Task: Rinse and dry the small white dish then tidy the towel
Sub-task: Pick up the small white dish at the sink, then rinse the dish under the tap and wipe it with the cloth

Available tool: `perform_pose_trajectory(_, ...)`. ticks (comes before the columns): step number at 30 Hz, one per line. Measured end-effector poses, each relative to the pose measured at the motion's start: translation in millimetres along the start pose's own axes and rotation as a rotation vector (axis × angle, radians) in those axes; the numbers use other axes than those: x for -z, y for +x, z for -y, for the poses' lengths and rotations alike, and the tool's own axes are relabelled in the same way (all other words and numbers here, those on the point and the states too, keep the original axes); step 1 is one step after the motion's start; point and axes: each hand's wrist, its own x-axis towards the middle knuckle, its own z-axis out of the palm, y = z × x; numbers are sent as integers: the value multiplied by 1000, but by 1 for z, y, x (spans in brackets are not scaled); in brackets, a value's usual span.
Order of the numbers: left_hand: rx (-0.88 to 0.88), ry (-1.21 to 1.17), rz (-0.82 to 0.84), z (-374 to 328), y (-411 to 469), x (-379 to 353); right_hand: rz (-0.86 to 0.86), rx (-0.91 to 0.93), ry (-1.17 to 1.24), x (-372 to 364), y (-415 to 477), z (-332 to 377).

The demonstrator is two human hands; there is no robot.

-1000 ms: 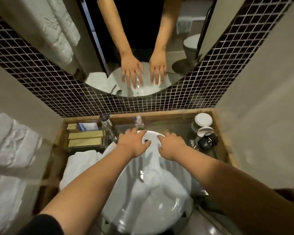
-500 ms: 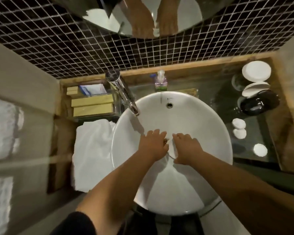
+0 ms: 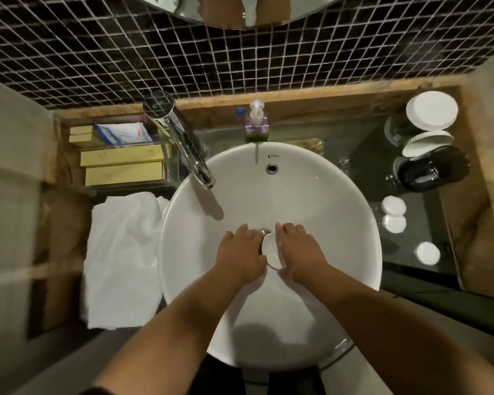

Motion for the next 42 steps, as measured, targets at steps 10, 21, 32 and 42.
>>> perform_pose_trajectory(10, -3, 31, 90, 1, -14, 1, 43, 15, 112, 7, -6, 1)
perform_pose_trajectory(21, 114, 1, 26, 8, -40, 51, -40, 30, -64, 91, -17, 20)
perform_pose_trajectory(32, 171, -48, -118, -6, -78, 72, -149, 254, -472, 174, -49, 61)
perform_pose_trajectory(42, 196, 13, -22, 4, -86, 60, -196, 173, -495, 176, -69, 55)
